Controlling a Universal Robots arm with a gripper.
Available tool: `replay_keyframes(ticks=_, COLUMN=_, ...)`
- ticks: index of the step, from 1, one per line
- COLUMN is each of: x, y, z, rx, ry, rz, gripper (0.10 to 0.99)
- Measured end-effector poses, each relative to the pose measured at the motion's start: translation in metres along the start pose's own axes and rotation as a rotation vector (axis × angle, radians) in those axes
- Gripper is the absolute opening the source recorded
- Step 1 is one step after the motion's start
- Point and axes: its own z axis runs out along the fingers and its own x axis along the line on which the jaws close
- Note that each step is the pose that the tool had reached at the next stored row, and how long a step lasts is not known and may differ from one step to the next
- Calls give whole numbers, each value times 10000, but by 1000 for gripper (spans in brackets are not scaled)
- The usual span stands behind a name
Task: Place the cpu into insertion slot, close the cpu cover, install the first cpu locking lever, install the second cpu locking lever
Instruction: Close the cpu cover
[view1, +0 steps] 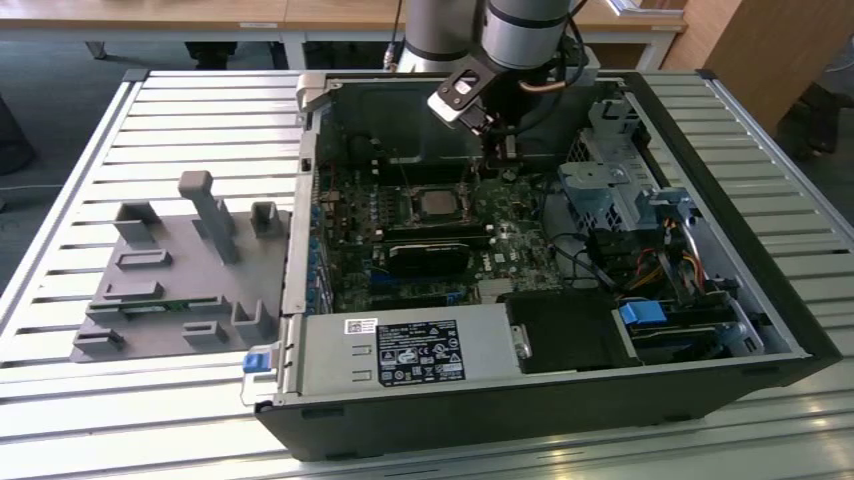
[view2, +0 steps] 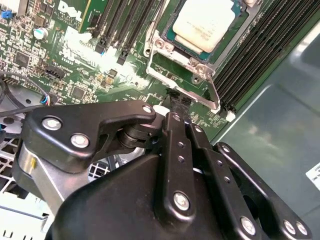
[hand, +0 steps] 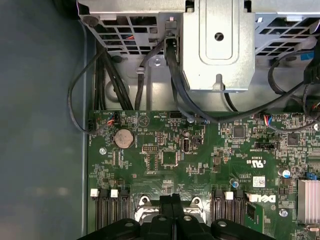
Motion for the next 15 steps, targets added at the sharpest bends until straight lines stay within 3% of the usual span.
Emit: replay_keyframes(ticks=15, x=-1, y=-106, z=6, rx=0, ry=-1, rz=0, gripper=106)
